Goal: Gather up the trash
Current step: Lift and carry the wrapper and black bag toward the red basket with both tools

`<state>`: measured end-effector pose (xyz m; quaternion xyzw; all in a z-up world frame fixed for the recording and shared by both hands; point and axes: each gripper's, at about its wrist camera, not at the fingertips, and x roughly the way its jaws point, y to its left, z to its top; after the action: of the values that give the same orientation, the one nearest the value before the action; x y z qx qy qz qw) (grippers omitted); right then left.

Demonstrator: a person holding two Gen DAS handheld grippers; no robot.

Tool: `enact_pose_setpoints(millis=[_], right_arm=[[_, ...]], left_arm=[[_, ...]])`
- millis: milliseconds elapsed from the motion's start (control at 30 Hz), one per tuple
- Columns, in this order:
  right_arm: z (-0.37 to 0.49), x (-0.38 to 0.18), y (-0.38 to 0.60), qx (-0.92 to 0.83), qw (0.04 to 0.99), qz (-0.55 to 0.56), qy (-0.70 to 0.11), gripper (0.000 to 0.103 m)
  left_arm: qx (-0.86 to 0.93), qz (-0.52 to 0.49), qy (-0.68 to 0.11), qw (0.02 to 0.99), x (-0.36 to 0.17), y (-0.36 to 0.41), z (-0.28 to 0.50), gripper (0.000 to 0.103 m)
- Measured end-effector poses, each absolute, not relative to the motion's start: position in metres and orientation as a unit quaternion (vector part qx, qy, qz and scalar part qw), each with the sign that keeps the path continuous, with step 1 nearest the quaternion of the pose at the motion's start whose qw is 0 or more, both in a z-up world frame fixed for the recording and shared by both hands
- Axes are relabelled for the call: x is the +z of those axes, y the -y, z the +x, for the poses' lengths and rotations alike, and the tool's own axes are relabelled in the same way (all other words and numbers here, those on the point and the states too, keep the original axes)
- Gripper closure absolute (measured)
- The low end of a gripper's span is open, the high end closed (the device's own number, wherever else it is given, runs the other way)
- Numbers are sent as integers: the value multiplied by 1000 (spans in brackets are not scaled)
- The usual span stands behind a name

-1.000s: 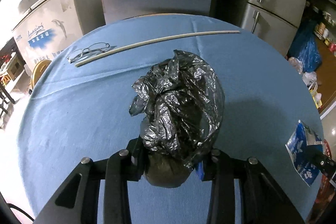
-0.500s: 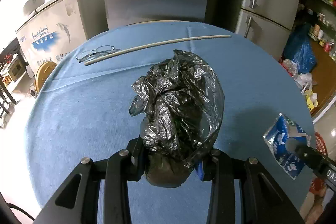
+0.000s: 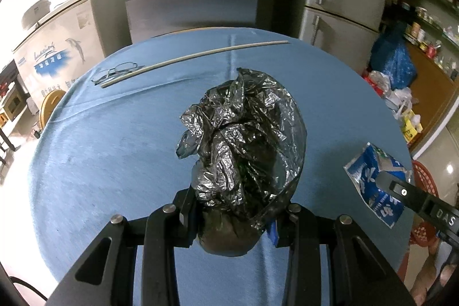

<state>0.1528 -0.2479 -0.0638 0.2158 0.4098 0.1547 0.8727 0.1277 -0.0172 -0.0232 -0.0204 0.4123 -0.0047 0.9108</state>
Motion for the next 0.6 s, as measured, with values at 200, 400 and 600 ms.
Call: enact_pose_setpoints(millis=[200, 400, 600], right_arm=[[145, -66, 266, 142, 872, 228, -409, 76], [132, -68, 286, 130, 873, 245, -402, 76], [118, -70, 311, 112, 873, 264, -395, 76]], left_arm=[[-23, -17, -412, 911, -21, 37, 116, 65], [-37, -10, -412, 911, -17, 55, 109, 65], [-57, 2, -415, 908, -17, 80, 107, 65]])
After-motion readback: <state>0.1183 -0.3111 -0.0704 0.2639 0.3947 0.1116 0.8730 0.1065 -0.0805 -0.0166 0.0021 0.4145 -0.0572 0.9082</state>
